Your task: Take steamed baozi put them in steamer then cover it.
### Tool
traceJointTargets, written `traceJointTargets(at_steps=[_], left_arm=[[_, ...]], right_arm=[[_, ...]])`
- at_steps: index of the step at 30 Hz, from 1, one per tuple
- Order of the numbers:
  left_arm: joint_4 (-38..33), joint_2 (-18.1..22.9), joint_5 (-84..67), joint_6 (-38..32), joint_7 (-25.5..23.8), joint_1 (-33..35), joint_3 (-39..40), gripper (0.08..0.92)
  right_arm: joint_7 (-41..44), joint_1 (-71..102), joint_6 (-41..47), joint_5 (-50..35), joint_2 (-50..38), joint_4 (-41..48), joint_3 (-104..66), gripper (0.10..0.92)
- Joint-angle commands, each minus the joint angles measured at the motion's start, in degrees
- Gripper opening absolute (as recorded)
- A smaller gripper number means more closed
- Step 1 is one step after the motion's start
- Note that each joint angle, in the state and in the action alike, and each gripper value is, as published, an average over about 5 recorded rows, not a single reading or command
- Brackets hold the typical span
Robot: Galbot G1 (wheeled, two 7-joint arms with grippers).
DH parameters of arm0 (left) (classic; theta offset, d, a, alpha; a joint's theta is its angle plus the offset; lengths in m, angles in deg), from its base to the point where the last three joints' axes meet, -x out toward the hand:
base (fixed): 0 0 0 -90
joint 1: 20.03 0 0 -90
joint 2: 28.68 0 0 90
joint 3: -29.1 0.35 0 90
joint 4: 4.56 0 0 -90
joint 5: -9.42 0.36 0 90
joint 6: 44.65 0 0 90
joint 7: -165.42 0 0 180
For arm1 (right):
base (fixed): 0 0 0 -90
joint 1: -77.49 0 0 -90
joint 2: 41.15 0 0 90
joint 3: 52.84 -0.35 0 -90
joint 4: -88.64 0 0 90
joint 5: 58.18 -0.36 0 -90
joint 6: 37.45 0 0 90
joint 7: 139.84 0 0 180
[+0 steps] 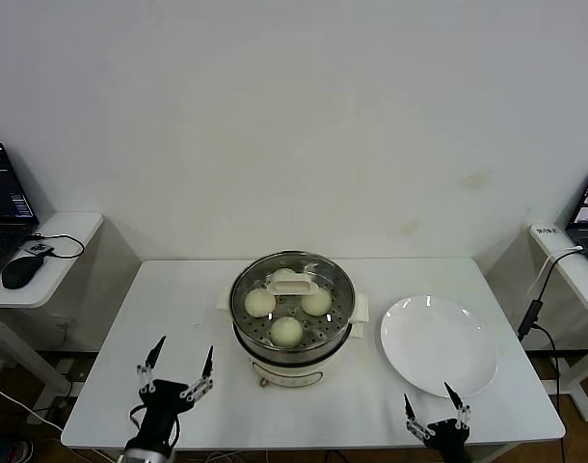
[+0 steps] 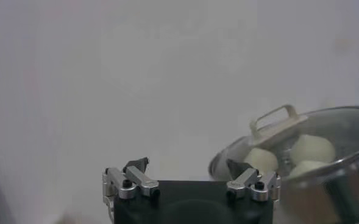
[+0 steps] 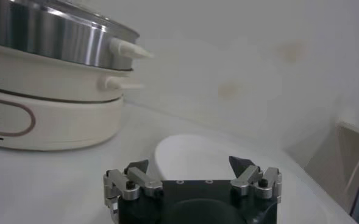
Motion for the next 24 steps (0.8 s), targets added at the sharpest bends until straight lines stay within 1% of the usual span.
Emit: traceJointTargets(at_steps=[1,11,24], left_arm=[[5.8,-0.2,-15.4,-7.6,-0.6,5.8,-2.9,0.823],[5.8,1.5,-14.8,-6.7,-0.9,5.8,-2.9,0.823],[6.9,3.2,-12.7,-6.8,-1.6,6.2,-2.5,0.823]], right_arm=[[0.9,3.1,1.8,-1.0,-2.6,-3.6,0.5,0.823],[1.8,4.6,3.2,-2.5,-2.9,-6.3,1.8,0.823],[1.4,4.9,2.1,-1.1,-1.7,-5.7,1.2,0.823]])
